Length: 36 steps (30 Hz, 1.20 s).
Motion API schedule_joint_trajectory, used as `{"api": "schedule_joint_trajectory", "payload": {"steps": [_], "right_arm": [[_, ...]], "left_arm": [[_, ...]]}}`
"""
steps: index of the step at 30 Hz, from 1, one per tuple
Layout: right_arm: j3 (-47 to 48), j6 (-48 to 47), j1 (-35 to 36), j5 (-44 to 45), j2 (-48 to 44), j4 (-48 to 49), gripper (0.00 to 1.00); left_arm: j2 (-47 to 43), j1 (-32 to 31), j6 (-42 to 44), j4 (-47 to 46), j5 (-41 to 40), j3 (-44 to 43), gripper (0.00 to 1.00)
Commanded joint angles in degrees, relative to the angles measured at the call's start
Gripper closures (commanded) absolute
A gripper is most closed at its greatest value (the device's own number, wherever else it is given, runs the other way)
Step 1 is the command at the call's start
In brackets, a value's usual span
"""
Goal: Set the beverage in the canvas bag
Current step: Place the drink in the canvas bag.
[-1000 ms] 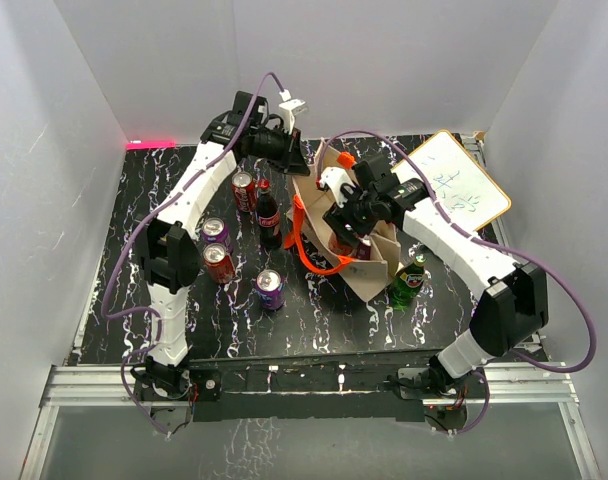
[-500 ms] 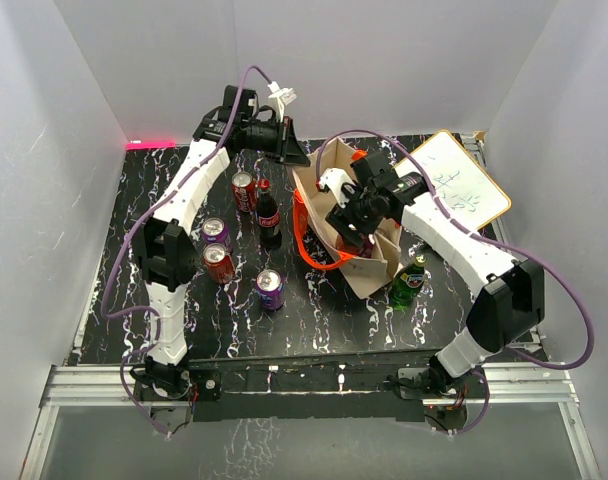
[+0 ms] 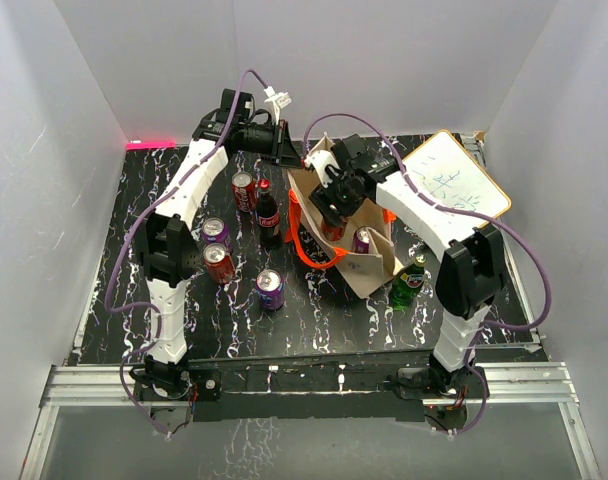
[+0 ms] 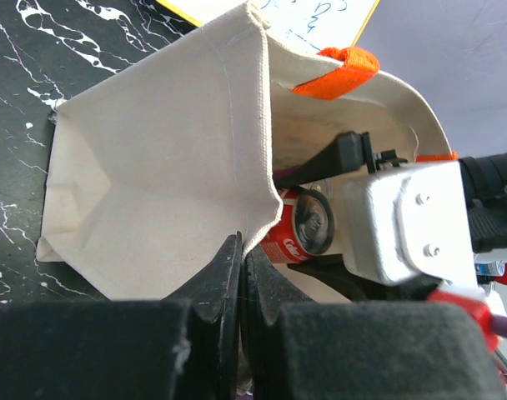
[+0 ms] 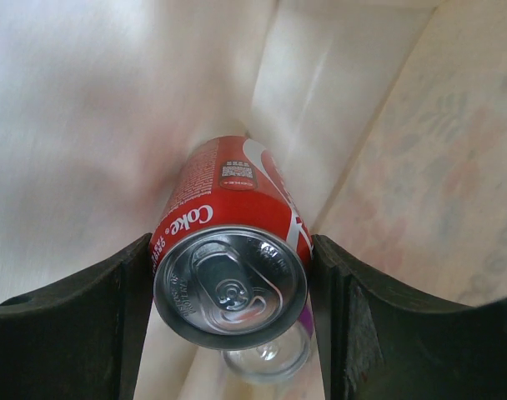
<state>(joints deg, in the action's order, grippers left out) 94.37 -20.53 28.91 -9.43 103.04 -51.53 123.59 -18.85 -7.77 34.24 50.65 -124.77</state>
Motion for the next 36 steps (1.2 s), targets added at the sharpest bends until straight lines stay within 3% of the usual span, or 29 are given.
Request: {"api": "schedule_joint_trajectory", "payload": {"steps": [1, 18, 30, 36], "right_arm": [[6.94, 3.69, -1.15, 2.16, 1.27, 7.81, 0.92], [2.30, -6.20, -3.93, 5.69, 2.42, -4.31, 0.92], [0.91, -10.94, -4.61, 2.98, 4.23, -10.07, 0.92], [2.37, -13.74, -5.14, 1.10, 4.86, -15.13, 0.92]], "left_arm": [[-0.35, 0.26, 0.90, 1.19, 3.70, -1.87, 1.00], [0.78, 0.31, 0.48, 0.55, 2.17, -4.00, 1.00], [1.04, 1.02, -1.19, -0.70, 0.37, -4.76, 1.00], [1.17, 1.58, -1.56, -1.28, -4.57, -6.14, 1.00]]}}
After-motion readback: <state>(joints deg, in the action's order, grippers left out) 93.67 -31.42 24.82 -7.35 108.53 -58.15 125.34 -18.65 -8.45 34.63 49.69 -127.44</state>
